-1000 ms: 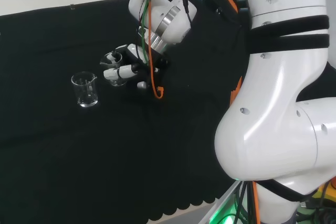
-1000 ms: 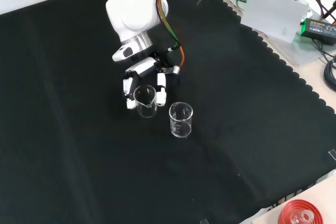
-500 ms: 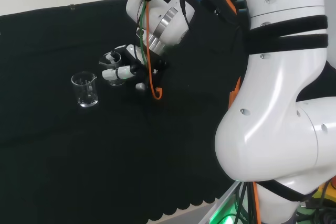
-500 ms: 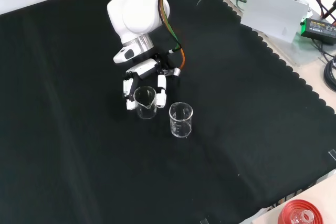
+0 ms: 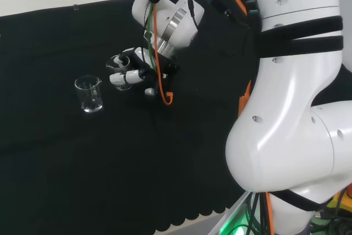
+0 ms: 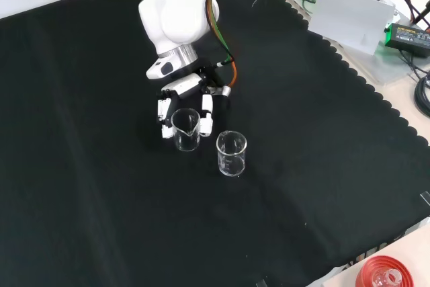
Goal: Place the beaker back on the table.
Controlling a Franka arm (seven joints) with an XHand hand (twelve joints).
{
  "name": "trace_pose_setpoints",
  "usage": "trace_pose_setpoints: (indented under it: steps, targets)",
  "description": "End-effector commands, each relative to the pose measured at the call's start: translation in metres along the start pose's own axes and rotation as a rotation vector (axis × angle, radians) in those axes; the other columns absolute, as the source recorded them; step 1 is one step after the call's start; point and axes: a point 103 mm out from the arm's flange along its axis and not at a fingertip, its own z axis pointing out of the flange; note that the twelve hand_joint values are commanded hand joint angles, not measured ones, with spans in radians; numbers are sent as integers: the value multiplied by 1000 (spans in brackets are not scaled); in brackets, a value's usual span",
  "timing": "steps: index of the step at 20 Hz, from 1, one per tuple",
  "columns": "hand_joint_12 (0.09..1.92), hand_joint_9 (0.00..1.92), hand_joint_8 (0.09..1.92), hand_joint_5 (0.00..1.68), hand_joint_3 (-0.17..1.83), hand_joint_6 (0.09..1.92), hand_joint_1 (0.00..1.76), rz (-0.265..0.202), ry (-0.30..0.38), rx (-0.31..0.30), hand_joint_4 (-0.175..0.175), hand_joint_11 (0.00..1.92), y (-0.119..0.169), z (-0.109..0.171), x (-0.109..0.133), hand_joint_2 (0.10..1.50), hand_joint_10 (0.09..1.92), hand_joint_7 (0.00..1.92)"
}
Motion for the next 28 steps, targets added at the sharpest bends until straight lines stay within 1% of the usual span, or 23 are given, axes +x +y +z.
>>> trace_pose_setpoints:
  steps: [1,3,5,7,9,12,17,23,28]
  targets:
    - [1071,1122,662,978,-175,902,1254,-19,-33,29,-55,882,-4,0,-2,1077,714,1221]
    - [1191,1043,664,814,-175,954,1216,-23,-29,43,-58,673,-5,0,-2,1009,629,1081]
    - [1280,892,654,645,-175,939,1166,-24,-30,49,-70,475,-5,0,-2,963,604,884]
    - [1332,742,680,493,-175,866,1131,-27,-29,49,-83,343,-6,-1,-2,933,646,707]
    - [1355,644,709,405,-175,760,1107,-31,-32,47,-92,275,-6,-2,-1,917,699,599]
    - [1361,598,722,367,-175,693,1091,-33,-35,42,-98,243,-7,-3,-1,907,726,548]
    - [1363,588,726,362,-175,643,1084,-35,-41,36,-101,233,-7,-4,1,904,733,535]
    - [1372,551,727,335,-175,582,1043,-24,-47,78,-106,204,-4,-5,-1,893,741,501]
    - [1420,405,774,290,-175,432,948,-13,-48,124,-111,74,-4,-4,-3,853,821,367]
